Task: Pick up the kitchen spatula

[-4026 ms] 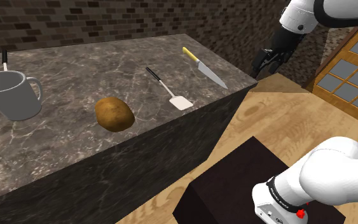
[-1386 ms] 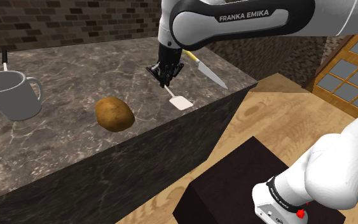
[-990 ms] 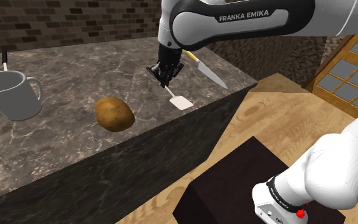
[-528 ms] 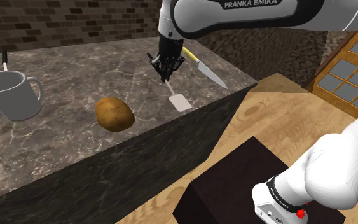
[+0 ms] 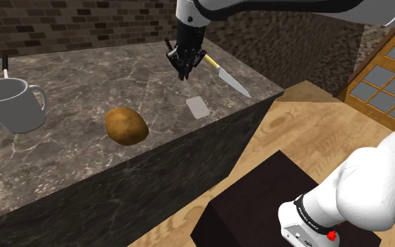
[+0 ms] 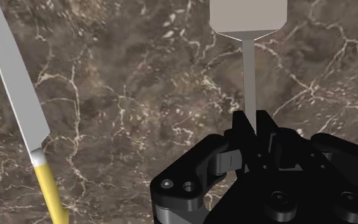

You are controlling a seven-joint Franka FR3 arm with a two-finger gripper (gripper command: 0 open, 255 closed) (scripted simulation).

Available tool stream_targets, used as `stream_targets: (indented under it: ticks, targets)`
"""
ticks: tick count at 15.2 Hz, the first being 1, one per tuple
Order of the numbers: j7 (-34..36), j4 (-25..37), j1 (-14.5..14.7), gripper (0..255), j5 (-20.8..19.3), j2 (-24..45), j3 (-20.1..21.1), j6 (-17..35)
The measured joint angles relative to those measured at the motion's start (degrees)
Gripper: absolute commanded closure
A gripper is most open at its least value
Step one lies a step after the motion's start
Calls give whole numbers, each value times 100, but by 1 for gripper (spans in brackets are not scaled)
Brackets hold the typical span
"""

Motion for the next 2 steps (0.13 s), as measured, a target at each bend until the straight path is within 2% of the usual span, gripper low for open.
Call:
stream_targets:
  ticks: [2]
  targets:
    - [1, 126, 3, 255, 2, -4, 2, -129]
